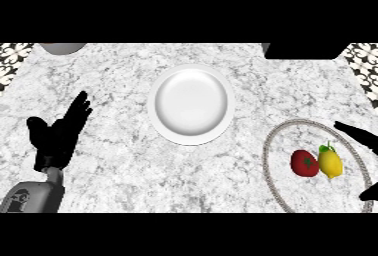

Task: Pick the lemon from the placemat and place it in the plate

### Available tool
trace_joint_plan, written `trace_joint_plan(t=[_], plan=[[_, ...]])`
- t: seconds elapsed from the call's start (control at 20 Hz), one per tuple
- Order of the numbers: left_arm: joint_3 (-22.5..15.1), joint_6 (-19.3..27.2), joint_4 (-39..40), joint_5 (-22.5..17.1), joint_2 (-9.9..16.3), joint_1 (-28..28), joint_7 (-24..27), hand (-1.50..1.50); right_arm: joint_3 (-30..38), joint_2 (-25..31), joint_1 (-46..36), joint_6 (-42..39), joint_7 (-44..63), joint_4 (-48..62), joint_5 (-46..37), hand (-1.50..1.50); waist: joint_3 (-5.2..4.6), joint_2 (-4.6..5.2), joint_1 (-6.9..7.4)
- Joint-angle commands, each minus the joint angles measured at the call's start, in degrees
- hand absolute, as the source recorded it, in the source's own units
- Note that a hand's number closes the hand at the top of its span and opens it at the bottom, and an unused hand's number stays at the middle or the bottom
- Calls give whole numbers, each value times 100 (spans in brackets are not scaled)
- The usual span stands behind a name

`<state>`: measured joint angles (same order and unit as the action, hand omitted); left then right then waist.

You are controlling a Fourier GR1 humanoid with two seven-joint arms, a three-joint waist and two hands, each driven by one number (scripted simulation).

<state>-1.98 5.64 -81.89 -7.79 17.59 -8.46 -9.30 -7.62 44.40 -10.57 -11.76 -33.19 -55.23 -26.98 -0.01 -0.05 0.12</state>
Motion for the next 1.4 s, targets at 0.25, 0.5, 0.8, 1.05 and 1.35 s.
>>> trace_joint_plan(t=[0.25, 0.5, 0.8, 1.05, 1.35], plan=[[228, -182, 8, 196, -160, -25, -55, 0, 136, -551, -620, -111, 426, 408, -837, -150, 2, 7, 20], [389, -311, -289, 219, -147, -16, -416, 0, 263, -676, -384, -115, 493, 81, -1146, -150, 1, 0, 1], [306, -191, 404, 564, -546, -130, 308, 0, 72, -1092, -707, 32, 587, 468, -1695, -150, 0, 8, -3], [639, -494, 973, 326, -388, -586, 299, 0, -140, -1027, -838, -194, -20, 780, -2014, 150, 0, 18, -13], [462, -343, 384, 509, -579, -227, 130, 0, 12, -1409, -1012, -33, -68, 992, -2091, 150, 2, 15, 16]])
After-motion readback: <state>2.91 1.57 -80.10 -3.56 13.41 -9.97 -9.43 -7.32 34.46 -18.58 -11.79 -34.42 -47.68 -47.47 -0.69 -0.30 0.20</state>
